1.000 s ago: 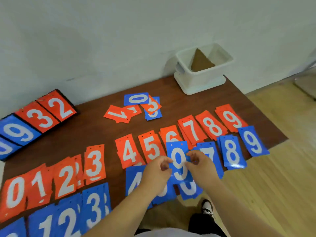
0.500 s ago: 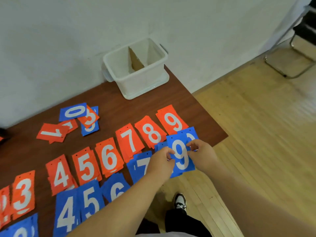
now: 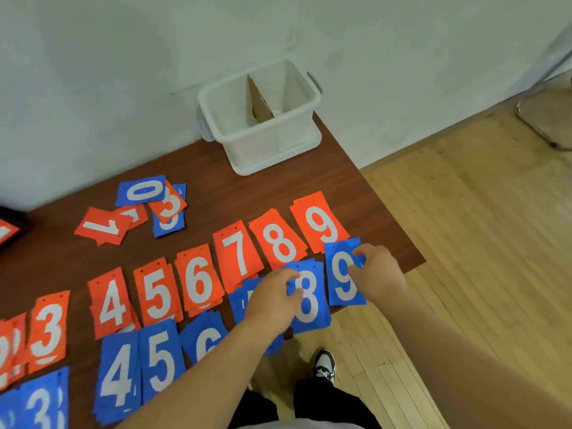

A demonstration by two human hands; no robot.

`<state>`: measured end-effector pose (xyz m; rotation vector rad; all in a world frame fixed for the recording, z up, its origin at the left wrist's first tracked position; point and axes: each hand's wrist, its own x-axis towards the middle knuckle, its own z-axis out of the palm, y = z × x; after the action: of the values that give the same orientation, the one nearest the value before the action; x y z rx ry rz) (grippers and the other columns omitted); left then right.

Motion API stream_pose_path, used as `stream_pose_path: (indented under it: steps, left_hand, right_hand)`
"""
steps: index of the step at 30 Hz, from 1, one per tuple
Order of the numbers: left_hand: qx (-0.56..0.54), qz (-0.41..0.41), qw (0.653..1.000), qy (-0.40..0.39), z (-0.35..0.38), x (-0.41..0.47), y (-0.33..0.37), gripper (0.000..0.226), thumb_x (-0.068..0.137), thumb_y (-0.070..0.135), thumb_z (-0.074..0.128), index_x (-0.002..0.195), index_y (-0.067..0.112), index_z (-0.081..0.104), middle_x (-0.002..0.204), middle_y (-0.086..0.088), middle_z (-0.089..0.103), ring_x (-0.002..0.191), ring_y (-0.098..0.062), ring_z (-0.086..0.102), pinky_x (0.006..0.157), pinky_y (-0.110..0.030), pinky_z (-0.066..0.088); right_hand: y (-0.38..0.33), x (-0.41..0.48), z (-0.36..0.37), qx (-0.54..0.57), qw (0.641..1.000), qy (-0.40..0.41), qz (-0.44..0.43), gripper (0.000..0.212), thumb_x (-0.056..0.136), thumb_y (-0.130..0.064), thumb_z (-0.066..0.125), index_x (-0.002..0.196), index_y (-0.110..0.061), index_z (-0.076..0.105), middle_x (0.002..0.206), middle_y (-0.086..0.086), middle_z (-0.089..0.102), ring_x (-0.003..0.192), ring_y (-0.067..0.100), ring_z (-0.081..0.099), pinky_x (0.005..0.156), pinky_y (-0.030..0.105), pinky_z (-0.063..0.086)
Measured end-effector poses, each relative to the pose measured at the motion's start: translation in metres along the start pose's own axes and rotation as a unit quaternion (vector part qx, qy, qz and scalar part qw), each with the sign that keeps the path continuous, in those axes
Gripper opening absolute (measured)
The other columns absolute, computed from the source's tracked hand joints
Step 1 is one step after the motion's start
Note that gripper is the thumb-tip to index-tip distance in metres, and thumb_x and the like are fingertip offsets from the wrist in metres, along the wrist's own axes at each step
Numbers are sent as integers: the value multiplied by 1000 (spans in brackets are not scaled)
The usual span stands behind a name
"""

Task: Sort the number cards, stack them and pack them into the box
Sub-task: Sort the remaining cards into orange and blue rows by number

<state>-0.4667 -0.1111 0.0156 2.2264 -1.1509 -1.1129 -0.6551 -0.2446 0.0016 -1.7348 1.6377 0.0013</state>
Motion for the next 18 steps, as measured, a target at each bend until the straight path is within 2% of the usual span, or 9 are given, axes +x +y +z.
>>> stream_pose_path:
  steps: [2, 4, 8, 10, 13, 18]
  left_hand:
    - [31, -11, 998, 45, -30, -5, -21, 36, 100, 32, 61, 135, 31, 57, 137, 11, 55, 122, -12, 54, 98, -30, 47]
    - [63, -29, 994, 88, -63, -10, -47, 42, 99, 34, 62, 140, 28, 54, 141, 7, 53, 128, -16, 52, 102, -33, 46]
    - [60, -70, 981, 169, -127, -18, -93, 42, 95, 33, 66, 135, 25, 58, 138, 2, 56, 127, -18, 53, 104, -34, 45]
    - [61, -93, 973, 201, -155, -20, -114, 43, 94, 32, 68, 135, 26, 58, 139, 2, 56, 128, -17, 52, 106, -35, 45]
    - [47, -118, 965, 231, -197, -19, -148, 43, 95, 31, 68, 136, 27, 58, 138, 3, 55, 128, -16, 53, 105, -37, 47]
    - [36, -163, 952, 257, -263, 3, -199, 47, 93, 37, 70, 137, 31, 55, 137, 4, 53, 126, -16, 54, 103, -39, 50]
  right_hand:
    - [-19, 0, 4, -11, 999, -7, -47, 44, 90, -30, 67, 133, -26, 58, 135, 2, 50, 114, 25, 55, 86, 42, 56]
    - [-46, -1, 11, -19, 995, -25, -98, 48, 89, -32, 69, 135, -24, 58, 138, 4, 49, 122, 27, 52, 96, 44, 53]
    - [-114, -3, 38, -44, 983, -58, -168, 47, 88, -35, 70, 132, -24, 59, 141, 3, 48, 117, 28, 57, 93, 43, 55]
    - [-150, -3, 56, -52, 977, -77, -191, 45, 87, -35, 70, 130, -26, 60, 140, 2, 49, 120, 27, 55, 96, 39, 51]
    - [-201, -2, 83, -64, 968, -104, -218, 43, 87, -31, 71, 128, -24, 62, 138, 3, 50, 120, 25, 55, 98, 32, 47]
    - [-280, 11, 131, -75, 965, -118, -221, 39, 84, -31, 75, 122, -25, 65, 133, 3, 53, 118, 23, 58, 100, 32, 47]
